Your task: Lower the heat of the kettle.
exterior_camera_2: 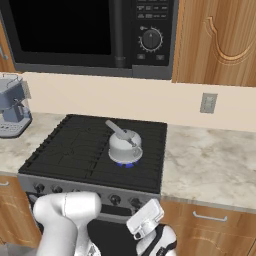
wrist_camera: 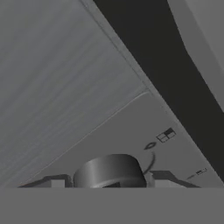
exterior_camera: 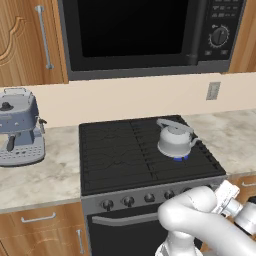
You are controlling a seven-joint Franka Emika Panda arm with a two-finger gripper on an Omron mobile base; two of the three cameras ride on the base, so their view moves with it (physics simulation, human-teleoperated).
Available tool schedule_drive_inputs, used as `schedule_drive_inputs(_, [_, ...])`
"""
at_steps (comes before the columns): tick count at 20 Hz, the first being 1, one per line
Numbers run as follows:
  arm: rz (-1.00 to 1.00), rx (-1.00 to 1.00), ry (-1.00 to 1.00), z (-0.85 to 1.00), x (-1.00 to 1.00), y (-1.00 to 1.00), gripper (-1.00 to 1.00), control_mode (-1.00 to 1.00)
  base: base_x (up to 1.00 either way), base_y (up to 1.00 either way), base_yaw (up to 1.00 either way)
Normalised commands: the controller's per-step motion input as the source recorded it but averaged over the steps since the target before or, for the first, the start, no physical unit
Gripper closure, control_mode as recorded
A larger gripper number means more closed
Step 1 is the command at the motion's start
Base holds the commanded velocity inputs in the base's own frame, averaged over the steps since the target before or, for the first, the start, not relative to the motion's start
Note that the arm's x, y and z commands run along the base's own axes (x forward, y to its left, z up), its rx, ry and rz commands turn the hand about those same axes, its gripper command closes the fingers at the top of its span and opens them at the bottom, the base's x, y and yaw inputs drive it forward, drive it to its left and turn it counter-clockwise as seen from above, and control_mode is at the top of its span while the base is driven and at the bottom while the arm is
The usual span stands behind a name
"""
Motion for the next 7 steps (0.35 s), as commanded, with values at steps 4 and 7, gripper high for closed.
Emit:
schedule_drive_inputs(4, [-0.13, 0.24, 0.00, 0.00, -0.04, 0.00, 1.00, -1.00, 0.00, 0.00, 0.00])
schedule_drive_inputs(7, [-0.13, 0.22, 0.00, 0.00, 0.00, 0.00, 1.00, -1.00, 0.00, 0.00, 0.00])
